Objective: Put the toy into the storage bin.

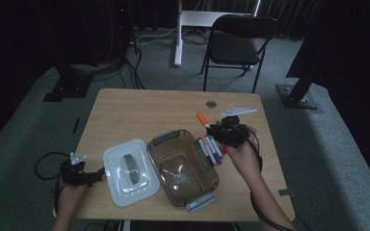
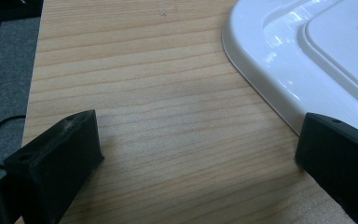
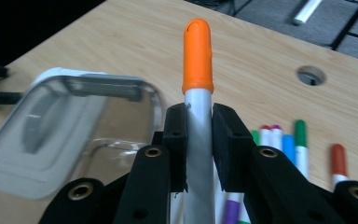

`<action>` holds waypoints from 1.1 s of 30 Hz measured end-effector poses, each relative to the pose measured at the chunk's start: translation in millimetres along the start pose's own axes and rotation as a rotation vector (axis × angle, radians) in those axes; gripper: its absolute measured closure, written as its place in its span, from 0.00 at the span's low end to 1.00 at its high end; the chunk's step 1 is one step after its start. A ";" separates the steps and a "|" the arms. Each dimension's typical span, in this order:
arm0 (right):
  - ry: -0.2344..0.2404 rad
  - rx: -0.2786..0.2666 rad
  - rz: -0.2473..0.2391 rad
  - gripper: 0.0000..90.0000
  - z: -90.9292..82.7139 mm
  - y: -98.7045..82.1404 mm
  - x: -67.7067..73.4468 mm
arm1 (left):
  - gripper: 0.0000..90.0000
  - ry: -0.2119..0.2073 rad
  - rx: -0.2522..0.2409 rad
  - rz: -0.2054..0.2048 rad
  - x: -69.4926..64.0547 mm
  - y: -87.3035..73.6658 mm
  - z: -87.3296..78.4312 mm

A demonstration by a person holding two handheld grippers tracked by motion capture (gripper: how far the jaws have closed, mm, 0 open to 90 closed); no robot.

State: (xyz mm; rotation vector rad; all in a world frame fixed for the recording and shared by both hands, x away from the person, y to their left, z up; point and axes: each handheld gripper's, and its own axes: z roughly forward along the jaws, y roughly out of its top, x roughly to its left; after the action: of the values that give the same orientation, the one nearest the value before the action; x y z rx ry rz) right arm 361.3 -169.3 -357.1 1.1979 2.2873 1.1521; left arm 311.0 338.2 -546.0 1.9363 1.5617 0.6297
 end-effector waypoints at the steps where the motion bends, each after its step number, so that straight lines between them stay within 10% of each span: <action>1: 0.025 0.003 -0.019 0.85 -2.1 3.1 14.8 | 0.01 0.000 0.000 0.000 0.0 0.0 0.0; 21: 0.199 0.121 -0.055 0.85 33.7 -3.4 98.5 | 0.01 0.000 0.001 0.002 0.1 0.0 -0.1; 33: 0.238 0.229 -0.067 0.85 63.9 -18.8 119.3 | 0.01 0.000 0.002 0.003 0.2 0.0 -0.1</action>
State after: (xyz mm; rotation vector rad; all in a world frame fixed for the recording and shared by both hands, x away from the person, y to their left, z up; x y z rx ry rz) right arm 316.9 -47.8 -401.4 1.1011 2.6771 1.0826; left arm 311.0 338.5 -545.9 1.9402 1.5604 0.6296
